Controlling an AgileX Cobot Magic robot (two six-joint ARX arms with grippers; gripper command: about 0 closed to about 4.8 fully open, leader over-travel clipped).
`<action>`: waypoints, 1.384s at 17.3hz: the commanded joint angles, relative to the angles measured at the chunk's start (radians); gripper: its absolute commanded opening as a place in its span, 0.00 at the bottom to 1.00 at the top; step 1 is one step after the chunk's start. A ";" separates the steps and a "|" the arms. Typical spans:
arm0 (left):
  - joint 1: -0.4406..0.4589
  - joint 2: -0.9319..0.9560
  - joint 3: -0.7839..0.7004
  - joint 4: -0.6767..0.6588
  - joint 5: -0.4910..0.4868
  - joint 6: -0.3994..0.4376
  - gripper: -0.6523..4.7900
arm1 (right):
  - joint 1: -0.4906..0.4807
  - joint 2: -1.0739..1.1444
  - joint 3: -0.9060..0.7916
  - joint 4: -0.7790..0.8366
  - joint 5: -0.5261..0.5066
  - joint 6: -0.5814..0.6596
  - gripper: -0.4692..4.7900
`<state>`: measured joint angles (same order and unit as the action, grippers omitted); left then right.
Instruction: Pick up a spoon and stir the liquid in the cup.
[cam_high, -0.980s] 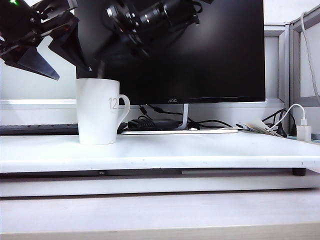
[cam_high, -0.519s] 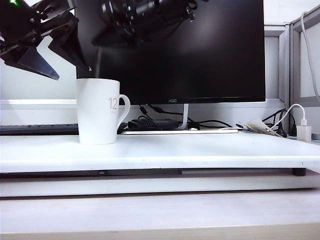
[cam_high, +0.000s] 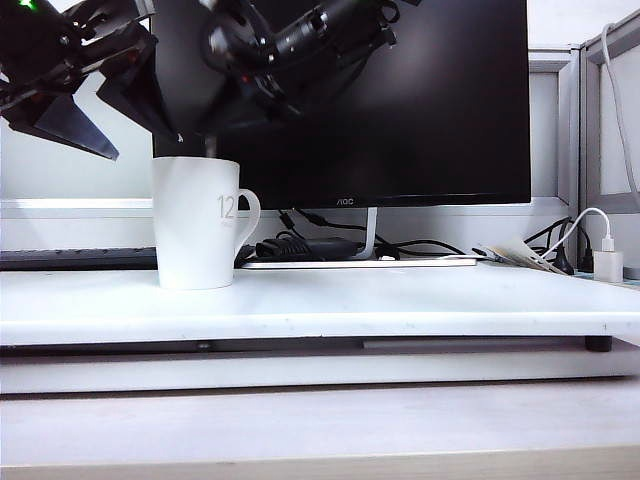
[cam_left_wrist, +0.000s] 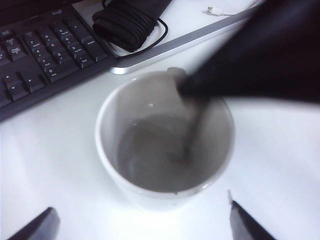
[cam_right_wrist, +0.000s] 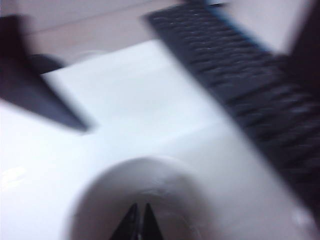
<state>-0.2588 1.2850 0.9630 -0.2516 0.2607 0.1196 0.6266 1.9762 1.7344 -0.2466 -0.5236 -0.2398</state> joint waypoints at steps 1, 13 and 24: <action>-0.001 -0.005 0.004 0.003 0.001 0.005 1.00 | 0.002 -0.005 0.004 0.174 0.047 -0.006 0.09; -0.001 -0.005 0.004 0.005 -0.021 0.005 1.00 | 0.000 -0.005 0.005 -0.060 -0.009 -0.005 0.09; -0.001 -0.005 0.004 0.005 -0.021 0.004 1.00 | 0.015 -0.007 0.005 -0.003 -0.148 0.025 0.09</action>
<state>-0.2584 1.2846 0.9630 -0.2516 0.2401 0.1196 0.6418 1.9755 1.7374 -0.1905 -0.6777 -0.2211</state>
